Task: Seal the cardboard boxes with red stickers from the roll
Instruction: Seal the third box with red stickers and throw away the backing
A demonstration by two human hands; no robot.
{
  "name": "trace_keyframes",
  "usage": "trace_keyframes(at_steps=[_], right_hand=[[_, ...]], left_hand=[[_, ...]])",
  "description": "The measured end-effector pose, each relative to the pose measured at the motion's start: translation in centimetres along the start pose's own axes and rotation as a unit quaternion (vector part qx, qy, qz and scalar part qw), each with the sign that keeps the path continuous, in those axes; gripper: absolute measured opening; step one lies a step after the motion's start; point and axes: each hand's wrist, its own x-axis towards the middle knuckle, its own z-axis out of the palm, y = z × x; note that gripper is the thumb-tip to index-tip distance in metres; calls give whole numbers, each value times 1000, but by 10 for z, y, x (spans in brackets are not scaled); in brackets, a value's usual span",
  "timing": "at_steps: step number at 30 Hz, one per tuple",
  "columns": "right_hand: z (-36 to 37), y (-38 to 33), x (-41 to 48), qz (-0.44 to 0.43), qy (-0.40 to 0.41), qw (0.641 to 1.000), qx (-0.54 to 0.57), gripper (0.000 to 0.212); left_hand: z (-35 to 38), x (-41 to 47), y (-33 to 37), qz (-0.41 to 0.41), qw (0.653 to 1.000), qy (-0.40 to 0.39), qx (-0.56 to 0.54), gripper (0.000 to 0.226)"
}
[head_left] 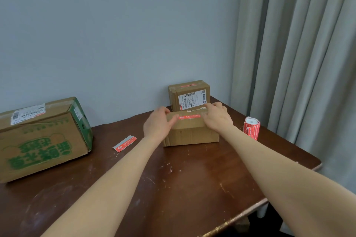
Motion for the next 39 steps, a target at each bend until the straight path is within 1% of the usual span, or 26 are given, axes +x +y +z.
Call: trace_keyframes(at_steps=[2, 3, 5, 7, 10, 12, 15, 17, 19, 22, 26, 29, 31, 34, 36, 39], right_hand=[[-6, 1, -1, 51, -11, 995, 80, 54], [-8, 1, -2, 69, -17, 992, 107, 57], [-11, 1, -4, 91, -29, 986, 139, 62], [-12, -1, -7, 114, -39, 977, 177, 62], [-12, -2, -12, 143, -61, 956, 250, 58], [-11, 1, -16, 156, -84, 938, 297, 63], [-7, 4, -21, 166, -109, 919, 342, 73], [-7, 2, -24, 168, -117, 910, 360, 73], [-9, 0, -27, 166, -110, 906, 374, 71], [-13, -1, -30, 168, -82, 896, 402, 71], [-22, -4, -26, 166, -64, 867, 465, 67], [-25, -5, -21, 158, -61, 858, 485, 60], [-26, -7, -20, 142, -60, 859, 487, 48], [-28, -10, -19, 108, -43, 884, 453, 35], [-29, -10, -17, 90, -19, 898, 430, 29], [-29, -5, -12, 84, 29, 917, 388, 20]], left_hand=[[-7, 2, -2, -25, 998, 42, -31, 25], [-10, 2, -3, -35, 998, 46, -40, 23], [-12, 3, -5, -48, 996, 46, -54, 22], [-11, 3, -8, -62, 995, 57, -60, 25], [-8, -1, -16, -125, 986, 74, -83, 35], [-7, -5, -19, -161, 981, 46, -94, 40], [-8, -11, -18, -200, 971, -53, -122, 51], [-8, -14, -17, -219, 956, -109, -165, 60], [-12, -17, -13, -229, 939, -146, -210, 64], [-21, -18, -5, -230, 929, -158, -245, 68], [-39, -9, 0, -247, 902, -131, -329, 63], [-51, -3, 2, -249, 894, -112, -356, 62], [-57, -1, 4, -246, 888, -104, -376, 59], [-63, 5, 1, -234, 877, -86, -410, 52], [-65, 8, -3, -235, 874, -77, -418, 48], [-67, 10, -4, -233, 873, -83, -420, 32]])
